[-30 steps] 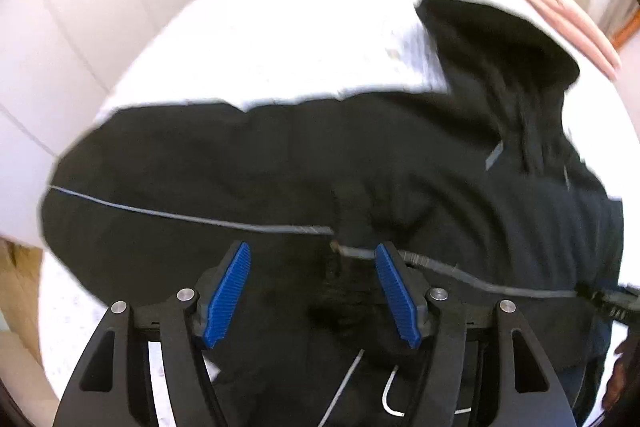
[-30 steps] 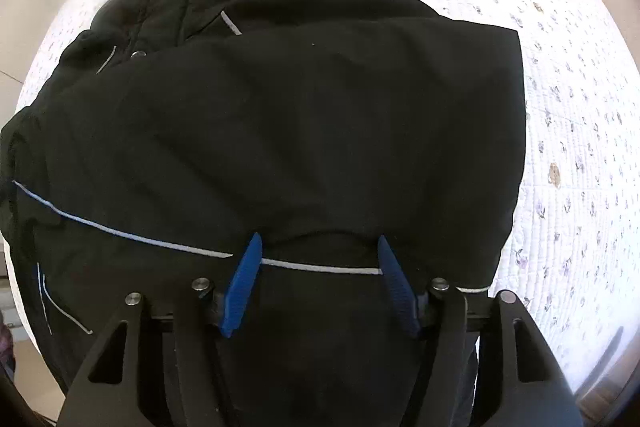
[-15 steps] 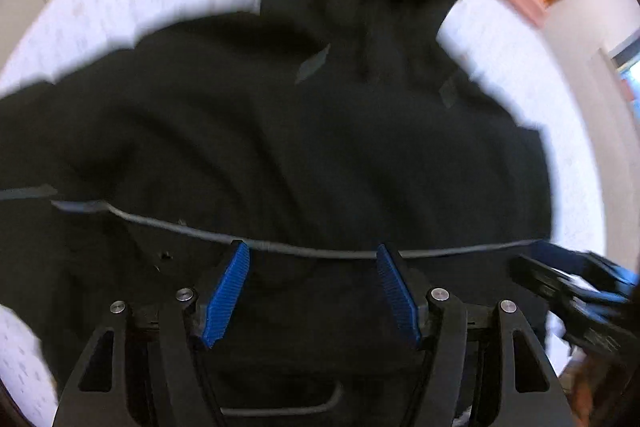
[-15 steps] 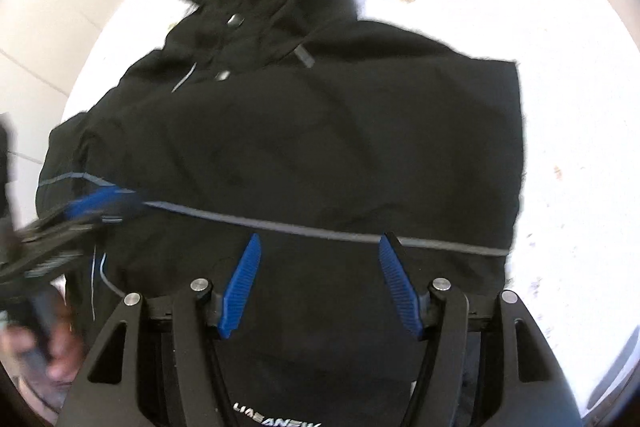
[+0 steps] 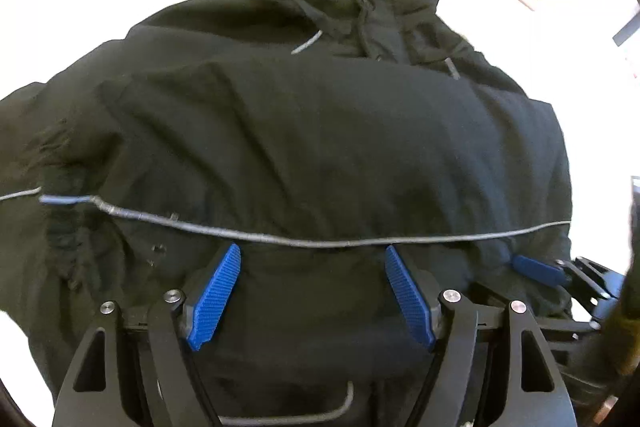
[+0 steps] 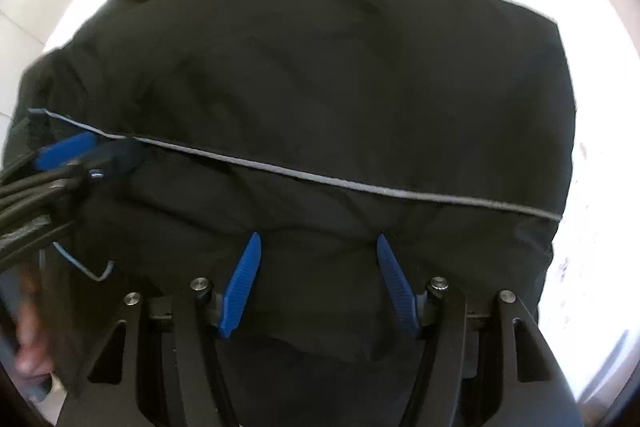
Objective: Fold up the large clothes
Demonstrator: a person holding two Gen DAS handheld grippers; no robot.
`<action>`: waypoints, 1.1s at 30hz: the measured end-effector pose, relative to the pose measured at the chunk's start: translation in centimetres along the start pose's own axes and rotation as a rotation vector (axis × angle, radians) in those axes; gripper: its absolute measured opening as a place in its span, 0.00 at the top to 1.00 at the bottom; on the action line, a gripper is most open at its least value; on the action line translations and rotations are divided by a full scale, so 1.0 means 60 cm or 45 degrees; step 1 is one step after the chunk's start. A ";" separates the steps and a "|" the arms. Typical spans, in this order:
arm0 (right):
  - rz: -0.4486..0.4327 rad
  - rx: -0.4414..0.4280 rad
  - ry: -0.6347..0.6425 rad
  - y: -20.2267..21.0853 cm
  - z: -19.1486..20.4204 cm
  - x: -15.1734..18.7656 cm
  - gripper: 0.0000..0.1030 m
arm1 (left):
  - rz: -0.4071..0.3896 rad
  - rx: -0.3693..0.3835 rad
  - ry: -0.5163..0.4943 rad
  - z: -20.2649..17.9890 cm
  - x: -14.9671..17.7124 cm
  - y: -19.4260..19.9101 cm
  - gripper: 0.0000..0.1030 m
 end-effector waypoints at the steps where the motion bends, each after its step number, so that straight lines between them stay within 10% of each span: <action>1: 0.006 0.008 -0.011 0.002 0.000 0.000 0.37 | -0.011 0.018 0.011 0.005 0.001 0.015 0.26; 7: 0.002 0.009 -0.089 0.004 0.007 -0.005 0.32 | -0.098 0.033 0.186 0.111 0.016 0.126 0.26; 13: 0.016 0.085 -0.102 -0.001 0.029 -0.017 0.24 | -0.186 -0.234 0.541 0.392 0.048 0.220 0.26; 20: 0.031 0.092 -0.099 -0.009 0.045 -0.035 0.18 | -0.297 -0.318 1.032 0.671 0.099 0.265 0.26; 33: 0.073 0.131 -0.101 -0.048 0.058 -0.067 0.16 | -0.255 -0.284 1.167 0.747 0.125 0.199 0.26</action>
Point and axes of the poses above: each gripper's, at about its wrist camera, not at the fingertips, and y roughly against the way its jaws point, z to its left, x to its underside, the point moved 5 cm from there along -y, roughly the way its jaws point, and after that the axes turned 6 degrees about -z, right-handed, at the moved point
